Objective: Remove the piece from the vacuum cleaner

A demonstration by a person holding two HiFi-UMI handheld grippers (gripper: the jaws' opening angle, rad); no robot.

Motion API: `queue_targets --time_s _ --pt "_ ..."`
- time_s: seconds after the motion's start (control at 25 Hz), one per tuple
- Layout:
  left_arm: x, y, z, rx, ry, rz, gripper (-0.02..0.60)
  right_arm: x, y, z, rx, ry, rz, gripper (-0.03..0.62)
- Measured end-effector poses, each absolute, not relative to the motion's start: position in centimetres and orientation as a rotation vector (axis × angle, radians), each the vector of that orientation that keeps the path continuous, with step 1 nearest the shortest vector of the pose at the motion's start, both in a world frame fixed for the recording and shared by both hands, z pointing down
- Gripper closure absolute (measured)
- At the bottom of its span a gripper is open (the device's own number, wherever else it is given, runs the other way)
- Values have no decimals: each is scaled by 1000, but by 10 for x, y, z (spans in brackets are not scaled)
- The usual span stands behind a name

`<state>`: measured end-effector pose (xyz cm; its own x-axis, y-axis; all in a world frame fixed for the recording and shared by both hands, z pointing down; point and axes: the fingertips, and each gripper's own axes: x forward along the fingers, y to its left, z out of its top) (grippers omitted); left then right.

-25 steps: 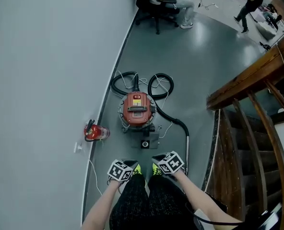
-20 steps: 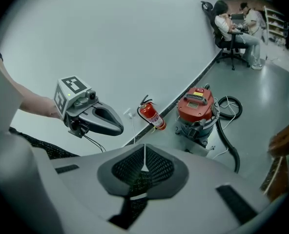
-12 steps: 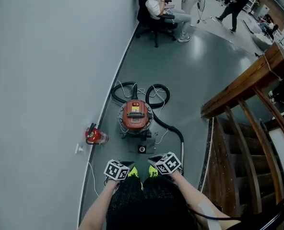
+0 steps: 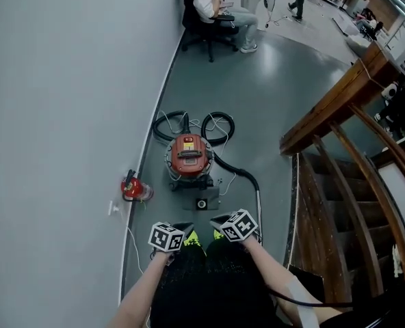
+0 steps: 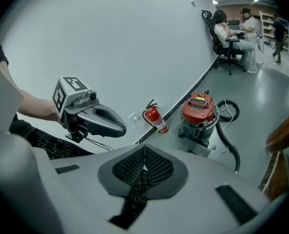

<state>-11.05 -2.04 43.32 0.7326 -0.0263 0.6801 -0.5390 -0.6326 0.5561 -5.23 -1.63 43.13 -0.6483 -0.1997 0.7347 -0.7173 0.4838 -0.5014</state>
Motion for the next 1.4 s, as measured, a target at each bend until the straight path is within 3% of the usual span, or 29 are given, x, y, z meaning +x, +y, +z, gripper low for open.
queue_targets --time_s 1.4 --pt "-87 93 393 2191 -633 718 572 -46 103 397 738 -2289 1031 577"
